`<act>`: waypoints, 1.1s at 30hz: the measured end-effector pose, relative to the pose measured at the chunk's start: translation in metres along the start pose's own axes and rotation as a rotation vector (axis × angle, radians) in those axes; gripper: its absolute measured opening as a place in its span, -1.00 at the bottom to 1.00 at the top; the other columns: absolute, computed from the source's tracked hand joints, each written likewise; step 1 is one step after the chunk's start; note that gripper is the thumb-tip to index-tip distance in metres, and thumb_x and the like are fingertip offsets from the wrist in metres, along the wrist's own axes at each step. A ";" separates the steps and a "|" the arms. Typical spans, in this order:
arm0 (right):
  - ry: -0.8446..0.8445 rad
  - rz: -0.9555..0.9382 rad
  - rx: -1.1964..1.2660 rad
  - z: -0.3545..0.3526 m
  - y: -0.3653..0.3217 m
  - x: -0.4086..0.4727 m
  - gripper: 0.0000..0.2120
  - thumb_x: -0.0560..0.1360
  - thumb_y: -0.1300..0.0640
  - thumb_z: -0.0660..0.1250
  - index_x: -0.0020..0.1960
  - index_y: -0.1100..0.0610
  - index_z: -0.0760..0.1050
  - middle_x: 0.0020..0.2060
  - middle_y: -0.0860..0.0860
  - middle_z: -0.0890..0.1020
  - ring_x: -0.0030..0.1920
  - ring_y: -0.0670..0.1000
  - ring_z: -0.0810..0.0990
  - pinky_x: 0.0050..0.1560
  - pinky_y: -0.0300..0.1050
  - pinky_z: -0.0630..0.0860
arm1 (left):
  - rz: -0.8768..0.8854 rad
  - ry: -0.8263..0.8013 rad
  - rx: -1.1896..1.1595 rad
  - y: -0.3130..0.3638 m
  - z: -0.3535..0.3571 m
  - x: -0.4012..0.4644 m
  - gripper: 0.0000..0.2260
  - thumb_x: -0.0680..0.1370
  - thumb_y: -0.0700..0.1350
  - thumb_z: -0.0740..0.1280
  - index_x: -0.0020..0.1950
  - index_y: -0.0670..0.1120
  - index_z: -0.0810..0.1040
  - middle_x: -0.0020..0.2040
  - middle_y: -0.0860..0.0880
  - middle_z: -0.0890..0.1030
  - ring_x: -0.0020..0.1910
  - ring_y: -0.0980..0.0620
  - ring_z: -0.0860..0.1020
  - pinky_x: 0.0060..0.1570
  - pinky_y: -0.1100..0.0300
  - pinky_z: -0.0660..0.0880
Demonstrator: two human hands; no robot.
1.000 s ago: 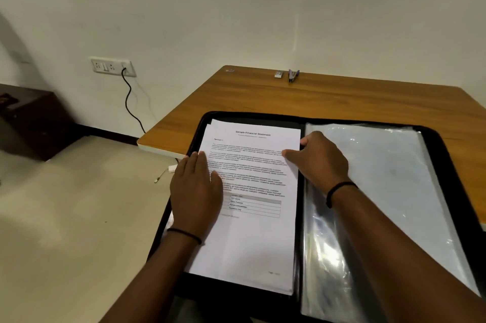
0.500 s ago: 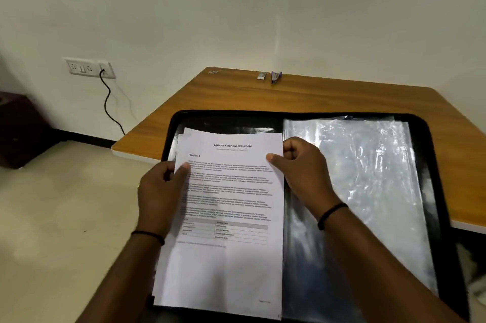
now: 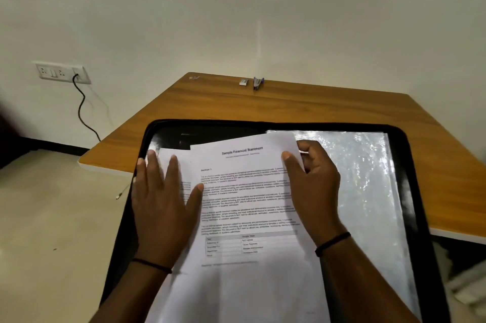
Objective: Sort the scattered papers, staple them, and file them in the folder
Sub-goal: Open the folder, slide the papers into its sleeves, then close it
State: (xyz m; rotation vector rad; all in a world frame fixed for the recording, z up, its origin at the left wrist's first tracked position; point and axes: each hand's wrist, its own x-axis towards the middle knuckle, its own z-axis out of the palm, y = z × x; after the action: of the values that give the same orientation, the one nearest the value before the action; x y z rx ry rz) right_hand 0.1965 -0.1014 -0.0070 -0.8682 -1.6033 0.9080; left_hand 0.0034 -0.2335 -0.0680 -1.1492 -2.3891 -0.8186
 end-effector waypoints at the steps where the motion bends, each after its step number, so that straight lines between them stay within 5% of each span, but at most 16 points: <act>1: -0.011 0.047 0.035 -0.003 0.002 -0.001 -0.94 0.57 0.19 0.37 0.01 0.06 0.55 -0.18 -0.12 0.70 -0.18 -0.21 0.68 -0.23 -0.38 0.53 | 0.029 0.026 -0.006 0.003 0.000 -0.004 -0.34 0.54 0.23 0.20 0.50 -0.18 0.33 0.56 -0.28 0.19 0.57 -0.25 0.10 0.47 -0.22 0.18; 5: -0.065 0.259 0.276 -0.016 0.014 -0.004 -0.90 0.55 0.25 0.37 0.05 0.11 0.56 -0.11 0.04 0.73 -0.08 0.08 0.72 0.00 0.13 0.65 | 0.099 -0.042 -0.116 0.028 0.003 -0.015 -0.31 0.56 0.28 0.12 0.51 -0.20 0.32 0.57 -0.20 0.22 0.60 -0.12 0.05 0.53 -0.12 0.08; 7: -0.073 0.327 0.440 -0.021 0.015 -0.004 -0.87 0.55 0.29 0.36 0.09 0.18 0.56 -0.04 0.13 0.72 -0.01 0.19 0.70 0.09 0.24 0.60 | 0.025 -0.105 -0.247 0.039 0.007 -0.016 -0.23 0.52 0.34 0.13 0.56 -0.15 0.22 0.57 -0.15 0.24 0.59 -0.08 0.08 0.53 -0.13 0.11; 11: -0.139 0.364 0.591 -0.035 0.007 0.007 -0.80 0.54 0.28 0.36 0.16 0.20 0.53 0.01 0.20 0.70 0.01 0.23 0.70 0.01 0.14 0.63 | -0.311 -0.097 -0.784 0.055 -0.012 0.000 -0.07 0.36 0.27 0.51 0.57 0.00 0.13 0.39 0.03 0.43 0.40 0.01 0.38 0.39 -0.10 0.34; 14: -0.196 0.377 0.713 -0.046 -0.001 0.020 -0.75 0.53 0.28 0.35 0.20 0.21 0.50 0.03 0.24 0.69 -0.02 0.21 0.70 -0.02 0.11 0.65 | -0.389 -0.190 -1.099 0.062 -0.029 0.015 -0.28 0.38 -0.05 0.49 0.49 0.00 0.28 0.25 -0.04 0.61 0.20 -0.02 0.60 0.22 -0.04 0.53; 17: -0.209 0.382 0.781 -0.051 -0.004 0.030 -0.69 0.53 0.26 0.34 0.27 0.19 0.47 0.09 0.22 0.67 0.05 0.23 0.68 0.04 0.16 0.64 | -0.414 -0.460 -1.331 0.060 -0.033 0.022 -0.53 0.38 -0.08 0.51 0.26 -0.13 0.58 0.07 -0.13 0.71 0.04 -0.17 0.68 -0.03 0.01 0.66; 21: -0.240 0.388 0.793 -0.058 -0.002 0.030 -0.67 0.52 0.23 0.34 0.28 0.20 0.47 0.11 0.21 0.67 0.06 0.20 0.68 0.03 0.09 0.64 | -0.484 -0.541 -1.382 0.061 -0.032 0.027 -0.74 0.41 -0.15 0.44 0.05 -0.20 0.69 0.04 -0.26 0.69 0.00 -0.30 0.67 -0.07 -0.05 0.66; 26: -0.492 0.407 0.561 -0.069 0.008 0.019 -0.67 0.51 0.34 0.36 0.27 0.24 0.54 0.15 0.16 0.67 0.18 0.22 0.64 0.19 0.10 0.58 | -0.391 -0.510 -1.410 0.070 -0.038 0.062 -0.62 0.39 -0.10 0.44 0.18 -0.20 0.62 0.08 -0.21 0.69 0.01 -0.23 0.68 -0.12 0.03 0.66; 29: -0.495 0.361 0.499 -0.073 0.004 0.026 -0.65 0.48 0.33 0.40 0.26 0.20 0.57 0.15 0.11 0.67 0.17 0.17 0.65 0.20 0.16 0.56 | -0.294 -0.599 -1.402 0.088 -0.041 0.090 -0.70 0.49 -0.14 0.37 0.19 -0.20 0.61 0.10 -0.20 0.69 0.03 -0.21 0.68 -0.09 0.02 0.66; 33: -0.406 0.279 0.585 -0.080 -0.004 0.043 -0.58 0.48 0.40 0.36 0.32 0.19 0.51 0.20 0.09 0.65 0.21 0.10 0.63 0.11 -0.09 0.59 | -0.243 -0.705 -1.442 0.121 -0.043 0.124 -0.63 0.53 -0.14 0.32 0.29 -0.27 0.54 0.16 -0.24 0.65 0.10 -0.25 0.65 0.06 -0.07 0.63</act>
State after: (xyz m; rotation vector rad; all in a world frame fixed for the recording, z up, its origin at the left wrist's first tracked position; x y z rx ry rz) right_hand 0.2669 -0.0548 0.0275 -0.5121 -1.4326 1.7317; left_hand 0.0281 -0.1278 0.0741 -1.7834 -2.2334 -2.8583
